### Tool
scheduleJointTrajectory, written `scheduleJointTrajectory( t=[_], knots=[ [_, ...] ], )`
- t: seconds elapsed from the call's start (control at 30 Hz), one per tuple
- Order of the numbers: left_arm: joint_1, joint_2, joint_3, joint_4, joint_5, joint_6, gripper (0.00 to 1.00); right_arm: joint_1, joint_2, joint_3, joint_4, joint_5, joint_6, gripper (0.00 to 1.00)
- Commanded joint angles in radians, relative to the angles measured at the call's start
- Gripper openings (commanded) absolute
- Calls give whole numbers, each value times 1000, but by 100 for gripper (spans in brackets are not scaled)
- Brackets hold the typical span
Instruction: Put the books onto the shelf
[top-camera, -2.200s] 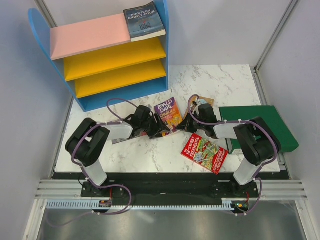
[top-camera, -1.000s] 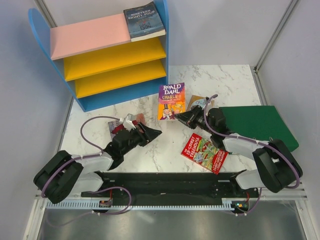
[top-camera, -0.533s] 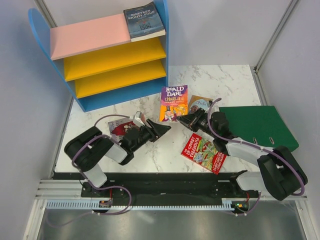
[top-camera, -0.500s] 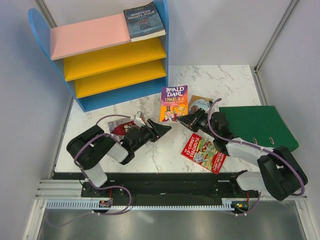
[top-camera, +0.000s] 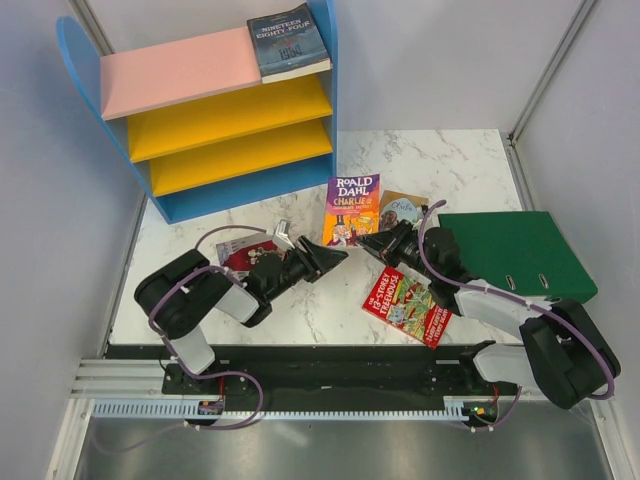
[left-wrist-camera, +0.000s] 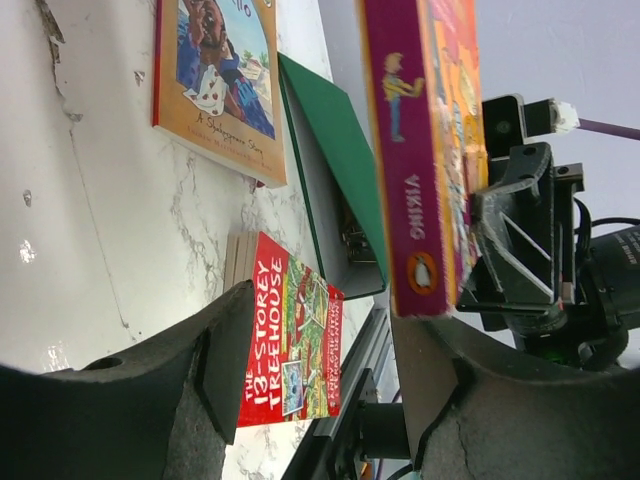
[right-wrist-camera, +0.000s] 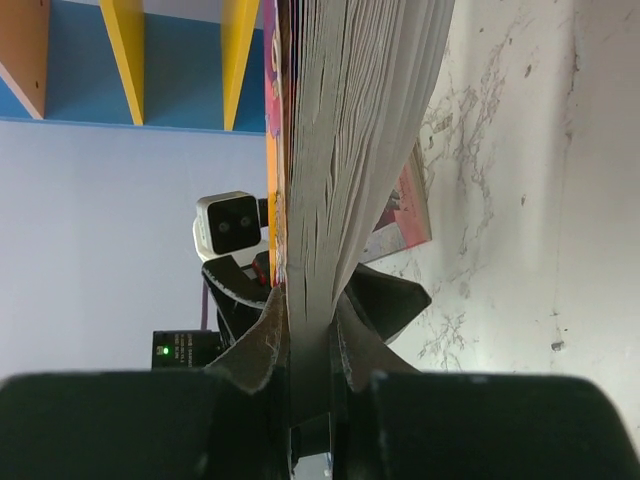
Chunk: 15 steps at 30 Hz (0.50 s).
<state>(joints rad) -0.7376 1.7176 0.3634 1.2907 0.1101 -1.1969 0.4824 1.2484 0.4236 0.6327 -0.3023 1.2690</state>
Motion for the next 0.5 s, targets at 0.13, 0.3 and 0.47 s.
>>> scheduleJointTrajectory(
  t=[0.13, 0.3, 0.47],
  knots=[
    [-9, -98, -52, 371, -24, 14, 63, -2, -3, 24, 62, 35, 0, 0],
    [-9, -67, -2, 372, -32, 8, 64, -2, 42, -3, 157, -3, 41, 0],
    [-9, -41, 54, 372, -27, 13, 63, -1, 31, -34, 185, -5, 58, 0]
  ],
)
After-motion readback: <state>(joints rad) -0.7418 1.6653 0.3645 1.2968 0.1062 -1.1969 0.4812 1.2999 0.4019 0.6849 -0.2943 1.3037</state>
